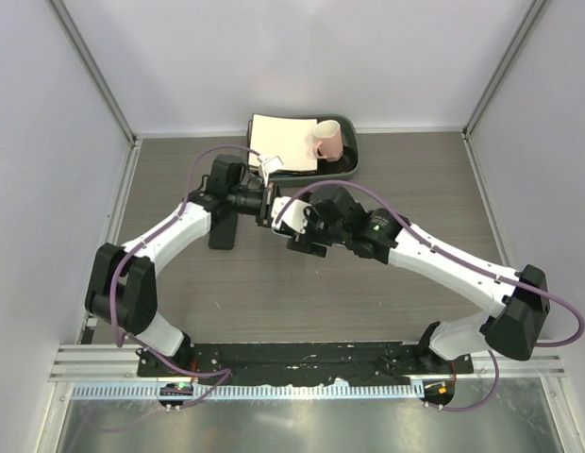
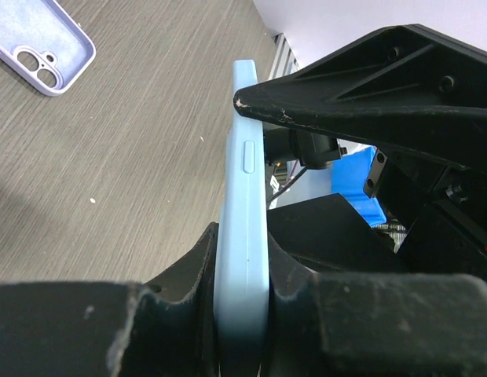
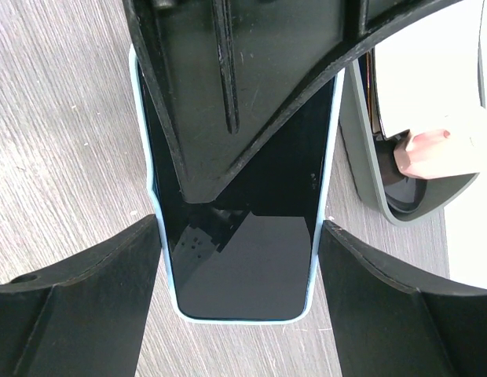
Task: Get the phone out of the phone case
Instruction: Remove the phone case from the phone.
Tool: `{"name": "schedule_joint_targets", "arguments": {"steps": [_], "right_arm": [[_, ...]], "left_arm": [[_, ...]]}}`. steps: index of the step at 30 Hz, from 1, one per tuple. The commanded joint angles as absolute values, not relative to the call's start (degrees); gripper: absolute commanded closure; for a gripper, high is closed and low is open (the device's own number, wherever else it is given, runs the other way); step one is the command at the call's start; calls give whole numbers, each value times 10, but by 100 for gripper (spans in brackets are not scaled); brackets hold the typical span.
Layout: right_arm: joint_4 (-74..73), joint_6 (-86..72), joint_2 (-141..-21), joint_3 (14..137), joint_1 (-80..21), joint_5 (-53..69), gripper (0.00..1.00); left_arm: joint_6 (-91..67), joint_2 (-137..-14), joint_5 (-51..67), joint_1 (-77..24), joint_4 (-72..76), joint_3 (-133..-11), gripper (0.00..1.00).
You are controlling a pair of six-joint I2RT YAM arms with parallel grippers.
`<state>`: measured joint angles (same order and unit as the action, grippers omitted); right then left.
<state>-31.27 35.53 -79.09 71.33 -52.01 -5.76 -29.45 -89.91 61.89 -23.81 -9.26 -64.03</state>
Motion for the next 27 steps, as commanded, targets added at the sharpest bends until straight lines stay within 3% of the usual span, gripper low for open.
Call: {"name": "schedule_joint_targets", "arguments": {"steps": [1,3,7,13,17,21,27], "right_arm": [[-296,342,-735,754,-498,-40,22],[-309,325,-716,769,-467,-8,12],[-343,298,-678,791,-399,130,10],[-322,242,-604,775,-329,226,4],[-271,145,-583,760,-298,259,16],[-186,27,-577,730,-260,329,21],[-6,-193,-620,703,-198,460,32]], "left_arm": [[-267,-855,638,-229,-80,-640,100],[-265,-846,644,-222,-75,-641,100],[-250,-826,667,-216,-72,-656,100],[-204,-802,695,-215,-79,-709,100],[-234,-778,708,-216,-20,-702,100],[-405,-746,692,-216,254,-631,100],[-523,-748,627,-216,396,-597,100]]}}
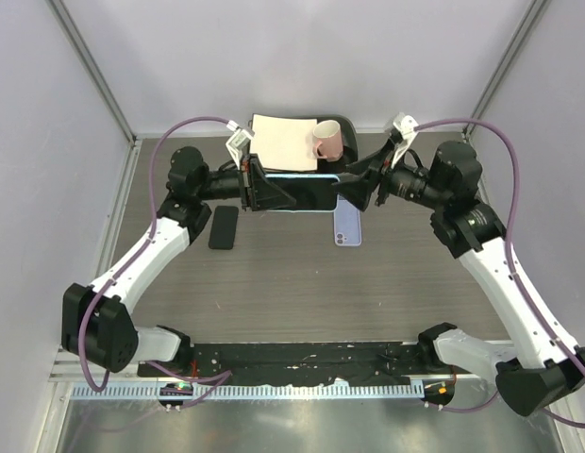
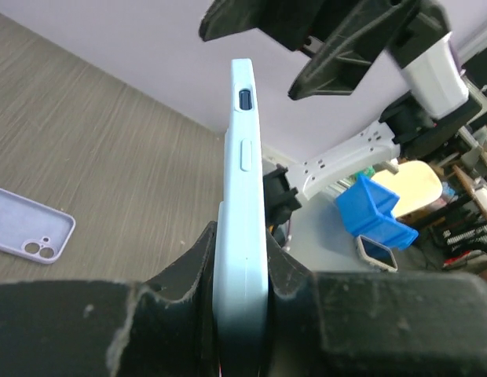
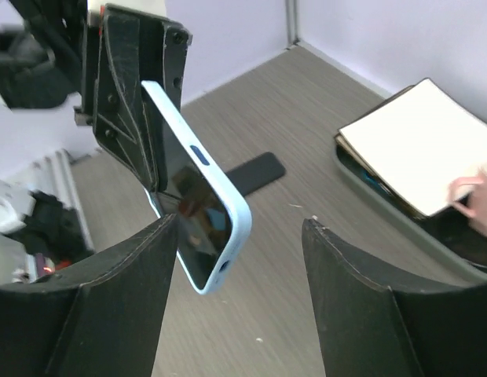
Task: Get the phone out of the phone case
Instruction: Remove the phone case from the phone.
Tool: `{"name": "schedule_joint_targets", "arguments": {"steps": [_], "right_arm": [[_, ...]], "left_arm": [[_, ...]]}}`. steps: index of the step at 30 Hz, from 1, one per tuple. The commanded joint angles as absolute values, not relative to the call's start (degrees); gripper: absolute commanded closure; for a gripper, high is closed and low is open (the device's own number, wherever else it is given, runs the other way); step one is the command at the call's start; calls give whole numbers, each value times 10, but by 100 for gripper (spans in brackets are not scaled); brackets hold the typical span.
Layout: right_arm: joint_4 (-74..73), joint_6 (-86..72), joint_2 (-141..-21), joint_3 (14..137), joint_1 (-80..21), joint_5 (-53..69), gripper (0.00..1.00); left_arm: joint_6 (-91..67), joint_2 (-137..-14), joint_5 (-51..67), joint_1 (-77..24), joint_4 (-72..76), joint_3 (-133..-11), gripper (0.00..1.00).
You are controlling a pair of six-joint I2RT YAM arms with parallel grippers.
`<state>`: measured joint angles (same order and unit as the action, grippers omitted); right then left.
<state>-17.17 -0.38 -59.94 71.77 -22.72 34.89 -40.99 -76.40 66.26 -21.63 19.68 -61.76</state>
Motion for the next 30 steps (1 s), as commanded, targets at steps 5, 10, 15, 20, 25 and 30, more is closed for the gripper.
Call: {"name": "schedule_joint_targets", "arguments": {"steps": [5,10,15,20,25,30], "right_arm": [[93,-280,-641,677,-177,502,34],[228,-378,-649,628,-171,516,41],[288,-411,-682,610,-168,513,42],[335,-433,-693,601,-163,507,43],[403,-483,-700,592,-161,512,49],[424,-509,-705,579,-160,511,61]], "left_arm": [[-578,-746,580,-217,465,-537,100],[-599,-756,556,-217,501,-509,100],[-663,-767,551,-216,612,-492,100],[-677,-763,556,-216,666,-479,100],[-677,-759,562,-216,679,-476,100],[-676,-758,563,-217,685,-476,100]]}}
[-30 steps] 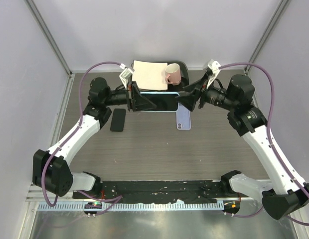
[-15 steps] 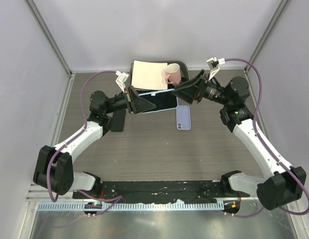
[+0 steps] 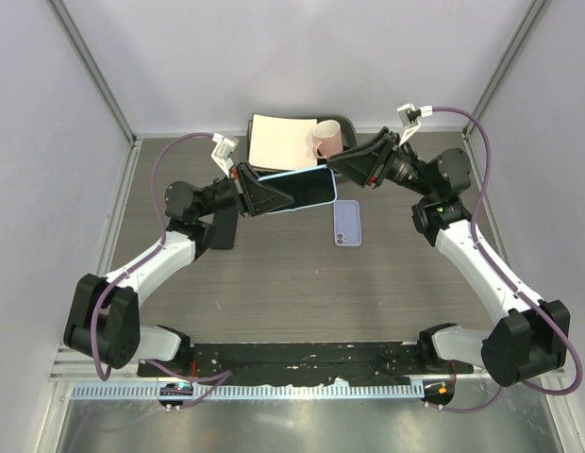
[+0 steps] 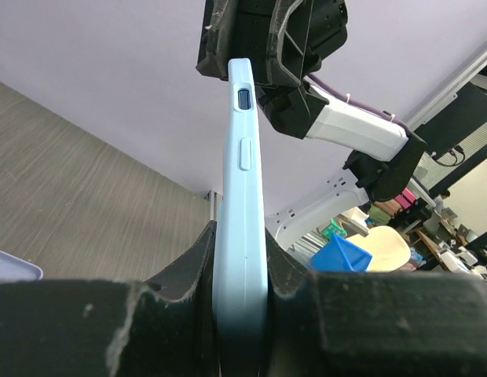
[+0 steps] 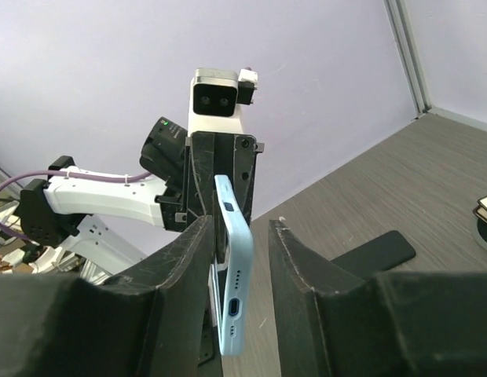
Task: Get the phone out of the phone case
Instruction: Remove the phone case from the phone.
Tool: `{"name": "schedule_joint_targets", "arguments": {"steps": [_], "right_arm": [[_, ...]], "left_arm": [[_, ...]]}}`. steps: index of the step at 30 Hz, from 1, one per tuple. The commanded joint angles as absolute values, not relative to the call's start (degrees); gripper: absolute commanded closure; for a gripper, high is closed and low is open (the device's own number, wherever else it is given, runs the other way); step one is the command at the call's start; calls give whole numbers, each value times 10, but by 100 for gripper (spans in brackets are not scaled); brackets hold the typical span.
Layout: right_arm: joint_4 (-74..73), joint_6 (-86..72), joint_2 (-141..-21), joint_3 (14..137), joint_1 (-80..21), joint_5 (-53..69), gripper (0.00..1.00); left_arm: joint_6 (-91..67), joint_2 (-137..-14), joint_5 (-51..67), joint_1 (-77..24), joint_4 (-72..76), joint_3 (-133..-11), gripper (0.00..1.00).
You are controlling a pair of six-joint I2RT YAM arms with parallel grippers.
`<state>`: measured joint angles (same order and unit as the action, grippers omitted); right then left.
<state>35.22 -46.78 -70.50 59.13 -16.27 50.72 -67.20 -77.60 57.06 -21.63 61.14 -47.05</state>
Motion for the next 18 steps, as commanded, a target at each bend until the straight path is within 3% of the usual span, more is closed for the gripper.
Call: {"name": "schedule_joint_targets", "arguments": {"steps": [1,9,18], "right_arm": [[437,-518,-707,576,-160,513,62],[480,-539,-711,552,-161,515,54],[560,-633,-731,550,-161,524,70]], "left_arm": [[-675,-758,563,-216,685,-476,100],[-666,-757,550,-216,671,-474,100],[-647,-752,557,-216,671,-465,100]]}}
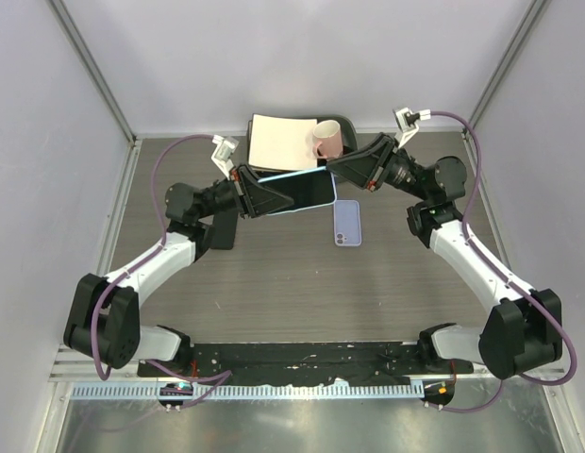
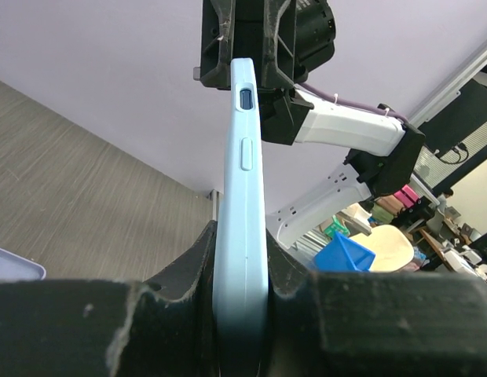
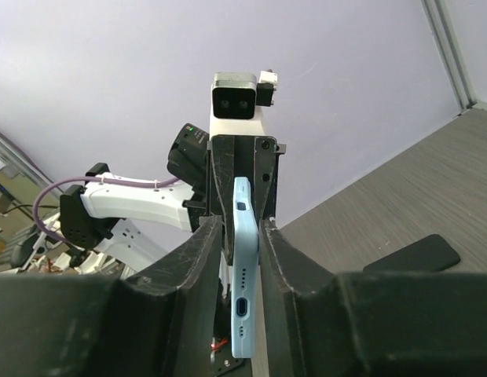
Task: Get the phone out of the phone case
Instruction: Remove the phone case from the phone.
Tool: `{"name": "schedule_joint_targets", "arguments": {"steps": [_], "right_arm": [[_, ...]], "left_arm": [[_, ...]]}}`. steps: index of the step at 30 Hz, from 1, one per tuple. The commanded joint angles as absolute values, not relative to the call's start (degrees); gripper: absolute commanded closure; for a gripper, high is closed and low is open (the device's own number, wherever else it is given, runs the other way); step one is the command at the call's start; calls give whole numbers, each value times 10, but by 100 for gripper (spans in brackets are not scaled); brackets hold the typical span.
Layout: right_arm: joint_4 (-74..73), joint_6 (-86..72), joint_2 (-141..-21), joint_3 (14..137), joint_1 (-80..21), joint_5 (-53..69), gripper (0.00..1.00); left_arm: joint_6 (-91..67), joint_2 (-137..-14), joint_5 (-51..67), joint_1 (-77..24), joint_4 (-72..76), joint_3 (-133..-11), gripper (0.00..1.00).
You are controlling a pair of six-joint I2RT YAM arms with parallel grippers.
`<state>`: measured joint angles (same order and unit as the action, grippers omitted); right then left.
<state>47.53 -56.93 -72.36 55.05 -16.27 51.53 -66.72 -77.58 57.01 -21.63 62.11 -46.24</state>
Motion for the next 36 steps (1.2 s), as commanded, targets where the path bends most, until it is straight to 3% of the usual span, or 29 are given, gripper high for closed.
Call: {"name": "schedule_joint_targets", "arguments": {"steps": [1,3,7,13,18,27,32,36], "right_arm": [[569,-642,-736,550,-161,526,73],[563,-638,-737,551,-163,528,74],[538,-612,-730,540,-169,519,65],[534,-605,-722,534,-174,521,61],[538,-613,-722,534,-178,516,69],[590,-697,-742,536,-180,514,73],[579,-692,-736,526,-187,511,84],[576,-699,-731,522,-191,509,99]], "left_arm": [[-643,-752,559,-217,671,-465,100],[-641,-753,561,-216,672,-468,100],[-640,-758,564,-217,671,-482,100],[-639,-762,556,-218,664,-483,100],[-634,-762,561,-218,663,-482,100],[-607,-758,584,-222,663,-483,100],[-599,-759,592,-225,659,-494,100],[-587,-761,605,-228,660,-499,100]]}}
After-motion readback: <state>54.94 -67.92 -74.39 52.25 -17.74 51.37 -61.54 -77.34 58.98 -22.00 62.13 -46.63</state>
